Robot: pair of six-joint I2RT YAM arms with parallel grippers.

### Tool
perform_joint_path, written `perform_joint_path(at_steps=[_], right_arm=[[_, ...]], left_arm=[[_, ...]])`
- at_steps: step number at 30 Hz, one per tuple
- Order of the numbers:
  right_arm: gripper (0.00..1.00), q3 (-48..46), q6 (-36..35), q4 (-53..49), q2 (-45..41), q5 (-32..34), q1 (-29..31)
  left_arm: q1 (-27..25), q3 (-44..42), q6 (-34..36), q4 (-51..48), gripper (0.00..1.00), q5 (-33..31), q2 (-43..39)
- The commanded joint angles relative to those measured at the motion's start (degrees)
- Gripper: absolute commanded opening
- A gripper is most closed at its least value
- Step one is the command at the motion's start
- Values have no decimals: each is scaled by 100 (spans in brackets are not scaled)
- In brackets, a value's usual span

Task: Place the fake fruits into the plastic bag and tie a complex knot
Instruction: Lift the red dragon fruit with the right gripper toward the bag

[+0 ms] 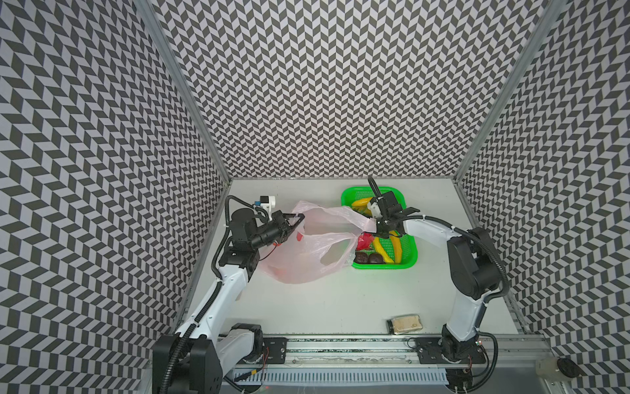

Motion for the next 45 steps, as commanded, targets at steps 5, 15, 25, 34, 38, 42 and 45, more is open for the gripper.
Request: perform_joint_path(at_steps=[5,15,25,34,38,42,45], right_arm=[[97,-143,-203,-275,623,446,81],[76,-535,-99,280,-481,-614,-295],[71,-1460,-67,1070,-1802,-1178,-1043],[70,-2378,110,2127,-2634,-1925,-1572],[70,-2748,107,2291,-3348,-1836,-1714],[69,-3190,313,2478,-4073,-1796,-1961],[69,-3383,285,2448,-4578,-1687,-2033]], left_arm=[[44,12,3,228,0,112,-57],[45,34,53,131,0,97,-82],[54,60,66,65,0,91,-91],[55,124,169,-162,0,36,-109],[57,93,206,-217,0,23,-109],[58,81,233,-246,0,38,-91],[58,87,250,-272,0,43,-73]])
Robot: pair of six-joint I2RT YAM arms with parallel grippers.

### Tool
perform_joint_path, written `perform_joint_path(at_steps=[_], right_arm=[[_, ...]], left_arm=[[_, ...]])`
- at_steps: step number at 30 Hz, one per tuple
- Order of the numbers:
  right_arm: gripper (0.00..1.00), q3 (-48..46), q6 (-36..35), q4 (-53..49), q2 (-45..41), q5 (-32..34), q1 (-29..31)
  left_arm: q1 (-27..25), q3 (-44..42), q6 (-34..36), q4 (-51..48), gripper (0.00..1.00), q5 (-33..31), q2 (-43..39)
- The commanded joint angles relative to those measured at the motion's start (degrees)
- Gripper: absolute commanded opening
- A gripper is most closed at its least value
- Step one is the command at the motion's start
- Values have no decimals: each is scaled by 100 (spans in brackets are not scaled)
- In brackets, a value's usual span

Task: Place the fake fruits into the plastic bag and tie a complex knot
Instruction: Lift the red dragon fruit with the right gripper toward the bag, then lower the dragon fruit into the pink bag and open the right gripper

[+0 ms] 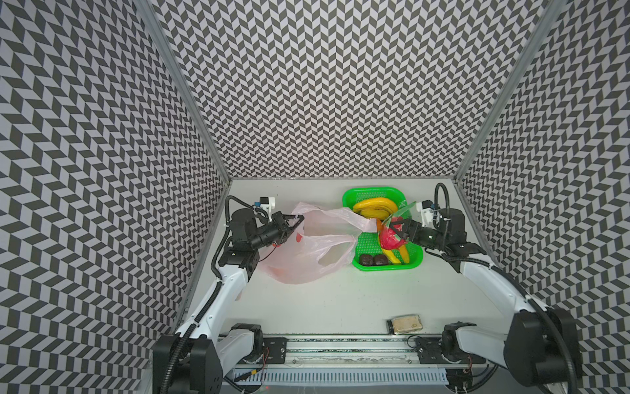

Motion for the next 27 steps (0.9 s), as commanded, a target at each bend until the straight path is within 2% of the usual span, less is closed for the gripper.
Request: perform_joint_path(at_steps=[1,8,17,21,27], right_arm=[[69,-140,76,662,-611,-15,-75],[69,-555,257,970,-1609,-354,-76],[68,-653,535,1386,-2311,-837,-19],[67,-730,543,1490,-2602,-717,438],[67,-836,290,1870,-2596,439,1813]], left_arm=[[21,88,98,-74,0,55,-73],[23,100,159,-136,0,53,-46],[15,121,157,-153,0,39,-13],[10,133,175,-170,0,47,13],[10,144,241,-214,0,115,15]])
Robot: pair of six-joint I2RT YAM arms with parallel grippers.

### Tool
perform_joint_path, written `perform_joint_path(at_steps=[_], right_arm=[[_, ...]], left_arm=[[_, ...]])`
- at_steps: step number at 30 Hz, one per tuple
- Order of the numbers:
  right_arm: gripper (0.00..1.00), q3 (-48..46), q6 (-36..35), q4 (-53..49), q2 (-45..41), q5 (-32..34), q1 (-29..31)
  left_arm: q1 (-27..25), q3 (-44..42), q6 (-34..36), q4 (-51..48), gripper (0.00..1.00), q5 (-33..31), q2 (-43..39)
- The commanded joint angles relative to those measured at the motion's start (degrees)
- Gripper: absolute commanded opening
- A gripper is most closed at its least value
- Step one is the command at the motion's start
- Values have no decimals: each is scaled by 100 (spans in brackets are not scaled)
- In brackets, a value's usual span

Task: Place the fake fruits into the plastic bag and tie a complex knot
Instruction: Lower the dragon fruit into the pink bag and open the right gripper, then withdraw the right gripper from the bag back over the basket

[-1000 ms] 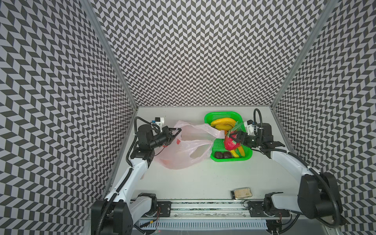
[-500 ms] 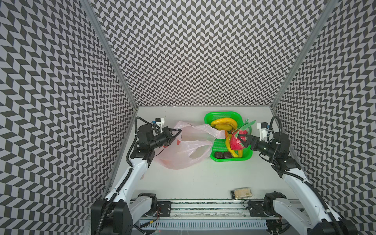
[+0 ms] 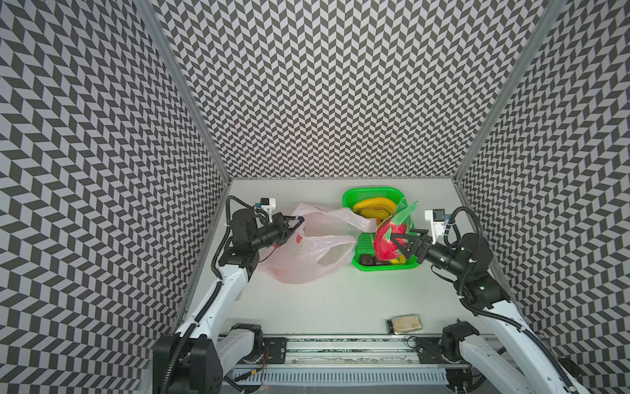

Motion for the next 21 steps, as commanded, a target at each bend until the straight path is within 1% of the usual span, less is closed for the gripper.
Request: perform_joint_path(at_steps=[1,5,8,11,13,16,21], right_arm=[[66,-31,-93,1097,62,632,564],[66,104,-396,1395,580,1147,1063],[65,189,-554,1748,969,1312,1256],[65,284,-851,1908,1333,1623,1451],[65,263,-802,2085,1622,1684,1452],[65,411,-674,1934,1925,1573,1455],[65,641,-960,1314,1954,1648,1461]], left_arm=[[10,143,127,-40,0,123,5],[10,161,205,-99,0,202,14],[10,152,256,-119,0,243,10],[14,151,309,-136,0,266,32],[14,129,294,-133,0,249,57],[15,66,304,-84,0,215,93],[21,41,310,-33,0,209,212]])
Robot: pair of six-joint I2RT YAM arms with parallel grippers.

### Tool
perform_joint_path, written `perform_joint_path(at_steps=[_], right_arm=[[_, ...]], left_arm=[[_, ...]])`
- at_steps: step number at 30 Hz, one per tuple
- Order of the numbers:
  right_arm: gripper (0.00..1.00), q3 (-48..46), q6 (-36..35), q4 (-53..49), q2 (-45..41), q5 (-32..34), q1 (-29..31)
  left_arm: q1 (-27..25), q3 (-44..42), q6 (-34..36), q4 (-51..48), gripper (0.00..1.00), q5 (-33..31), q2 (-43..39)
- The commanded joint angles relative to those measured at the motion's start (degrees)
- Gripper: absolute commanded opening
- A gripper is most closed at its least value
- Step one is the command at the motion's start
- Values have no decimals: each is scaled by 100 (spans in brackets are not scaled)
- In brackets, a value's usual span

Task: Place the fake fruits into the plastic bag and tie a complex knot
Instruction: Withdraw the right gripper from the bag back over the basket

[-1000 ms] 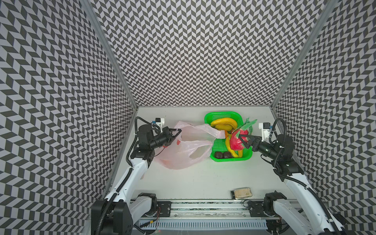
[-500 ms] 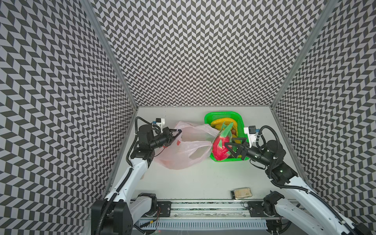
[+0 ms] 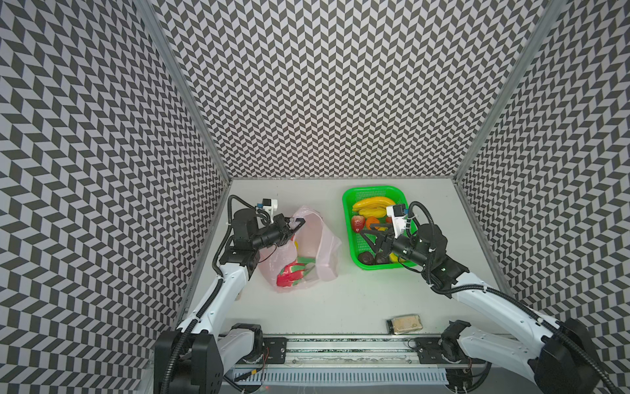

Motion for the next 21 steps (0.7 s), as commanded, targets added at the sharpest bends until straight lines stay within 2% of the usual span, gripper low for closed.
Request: perform_joint_path(at_steps=[1,6,12,15,19,21], right_arm=[[65,214,-202,44,-130,146,31],[68,151,-299,-185,-384,118,26],[85,-96,-627,-604,-692,-488,182],[92,-439,-787,-317,-837,-256,730],[99,-725,-1479,115,-835,750,1967],[99,-753,-1821,337,-707,1100,2448]], left_arm=[[20,56,55,88,0,42,68],[23,142,78,24,0,60,102],[22,205,147,-107,0,28,52],[18,206,152,-126,0,-30,39],[18,201,133,-166,0,-54,27],[19,195,133,-179,0,-70,9]])
